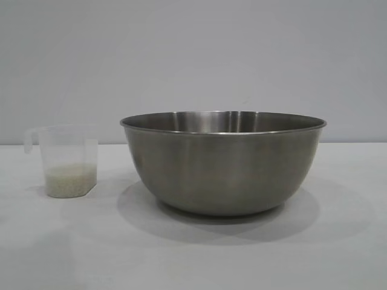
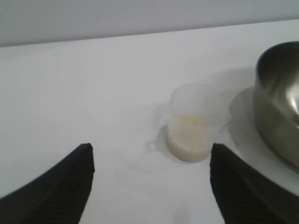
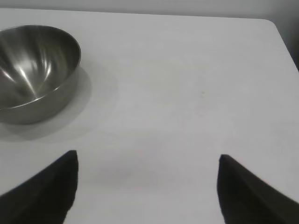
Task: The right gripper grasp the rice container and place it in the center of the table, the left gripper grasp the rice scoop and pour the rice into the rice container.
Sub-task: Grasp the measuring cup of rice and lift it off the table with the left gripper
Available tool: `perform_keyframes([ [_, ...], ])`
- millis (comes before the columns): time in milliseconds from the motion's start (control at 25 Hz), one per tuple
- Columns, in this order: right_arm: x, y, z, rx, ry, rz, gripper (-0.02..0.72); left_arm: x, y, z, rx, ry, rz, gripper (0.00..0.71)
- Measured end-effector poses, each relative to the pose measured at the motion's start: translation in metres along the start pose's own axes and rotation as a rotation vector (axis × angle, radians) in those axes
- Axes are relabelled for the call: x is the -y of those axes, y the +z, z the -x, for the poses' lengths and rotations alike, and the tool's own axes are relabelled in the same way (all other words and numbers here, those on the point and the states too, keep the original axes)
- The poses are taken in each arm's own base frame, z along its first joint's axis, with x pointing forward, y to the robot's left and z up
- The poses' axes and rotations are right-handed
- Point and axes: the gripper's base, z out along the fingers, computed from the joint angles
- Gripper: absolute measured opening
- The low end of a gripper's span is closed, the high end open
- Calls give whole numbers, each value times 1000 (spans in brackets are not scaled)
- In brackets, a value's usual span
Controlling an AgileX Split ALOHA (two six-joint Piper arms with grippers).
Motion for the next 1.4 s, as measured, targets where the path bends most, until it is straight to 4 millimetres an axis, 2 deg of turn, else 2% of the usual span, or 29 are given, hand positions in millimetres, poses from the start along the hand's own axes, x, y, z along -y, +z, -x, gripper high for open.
perform_keyframes([
  [200,0,0,0,0,0,0,557,-1,17,-14,5,-28,-21,447],
  [320,0,0,0,0,0,0,557,-3,30,-33,-92,-48,-17,447],
  [480,0,0,0,0,0,0,557,-7,41,-48,-172,-67,10,447],
  [520,0,0,0,0,0,0,557,-8,43,-49,-177,-70,17,377],
  [640,0,0,0,0,0,0,557,-10,49,-46,-155,-78,41,261],
  [920,0,0,0,0,0,0,557,-13,66,-37,-102,-40,50,262],
  [1400,0,0,0,0,0,0,557,-16,102,-41,-102,-17,41,262],
])
